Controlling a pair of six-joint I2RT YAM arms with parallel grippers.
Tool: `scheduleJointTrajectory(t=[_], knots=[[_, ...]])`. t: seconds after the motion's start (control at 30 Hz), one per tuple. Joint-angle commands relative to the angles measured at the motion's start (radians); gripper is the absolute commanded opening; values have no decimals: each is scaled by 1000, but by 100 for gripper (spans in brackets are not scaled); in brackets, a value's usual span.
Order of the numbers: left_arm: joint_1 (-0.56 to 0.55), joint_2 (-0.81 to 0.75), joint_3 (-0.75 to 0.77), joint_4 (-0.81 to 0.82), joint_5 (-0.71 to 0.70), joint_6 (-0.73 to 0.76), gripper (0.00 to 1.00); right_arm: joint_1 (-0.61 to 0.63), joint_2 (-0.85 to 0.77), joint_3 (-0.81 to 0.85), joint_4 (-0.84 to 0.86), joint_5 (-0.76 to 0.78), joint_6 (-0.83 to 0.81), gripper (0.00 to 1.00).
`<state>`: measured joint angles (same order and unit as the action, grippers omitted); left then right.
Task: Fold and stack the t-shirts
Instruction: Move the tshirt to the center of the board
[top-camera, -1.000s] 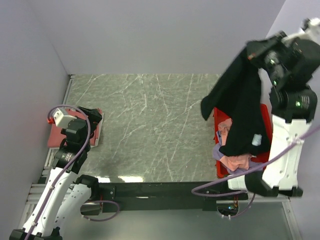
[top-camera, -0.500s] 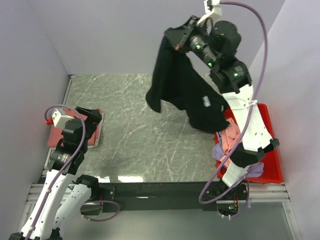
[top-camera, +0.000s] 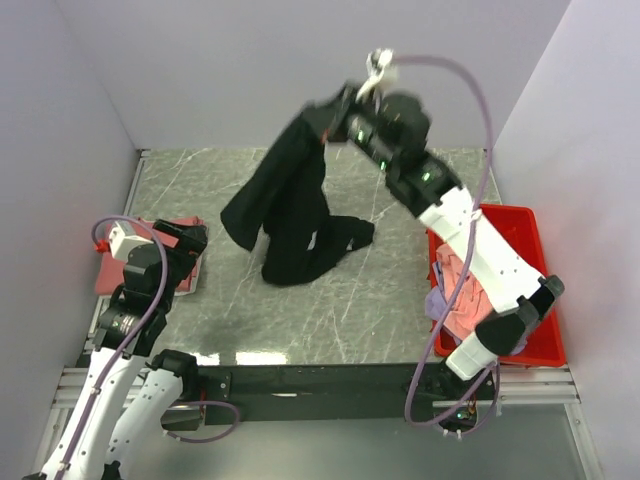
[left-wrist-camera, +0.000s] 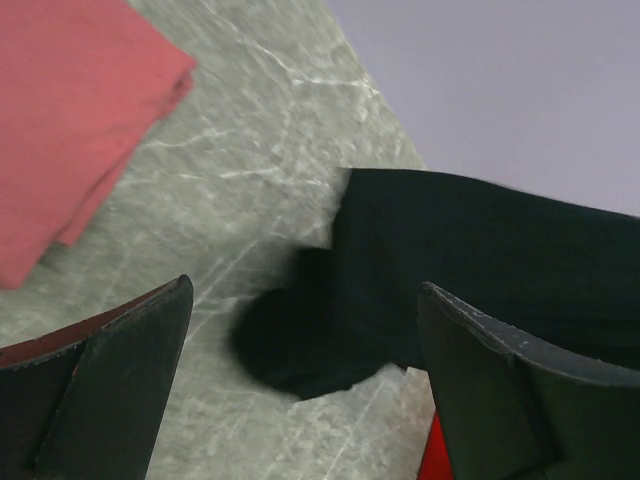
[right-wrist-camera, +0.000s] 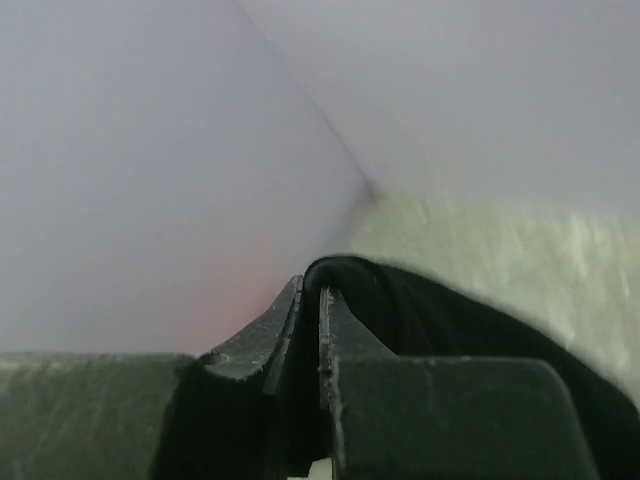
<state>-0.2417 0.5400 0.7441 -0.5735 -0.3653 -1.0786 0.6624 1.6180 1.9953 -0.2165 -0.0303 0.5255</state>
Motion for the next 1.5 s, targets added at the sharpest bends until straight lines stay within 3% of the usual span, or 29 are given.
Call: scheduleJointTrajectory(t=[0.0, 0.07, 0.17, 0.27, 0.5, 0.87, 1.17, 1.47], knots=[[-2, 17, -49, 99, 104, 5, 99, -3, -131, -354, 116, -25, 46, 0], [-2, 52, -74, 139, 176, 9, 100, -1, -197, -572, 192, -51, 56, 0], [-2, 119, -120, 184, 268, 28, 99, -1, -224, -764, 200, -28, 73, 0], [-2, 190, -147, 193, 324, 54, 99, -7, -205, -864, 189, 29, 80, 0], [-4, 276, -239, 276, 420, 60, 99, -35, -135, -897, 88, 93, 94, 0], [-34, 520, -200, 267, 341, 51, 95, -44, -109, -941, 112, 43, 111, 0], [-59, 780, -57, 219, 258, 31, 81, -47, -102, -964, 117, 4, 114, 0], [-93, 991, 47, 184, 261, 59, 65, -55, -107, -1001, 143, 1, 117, 0]])
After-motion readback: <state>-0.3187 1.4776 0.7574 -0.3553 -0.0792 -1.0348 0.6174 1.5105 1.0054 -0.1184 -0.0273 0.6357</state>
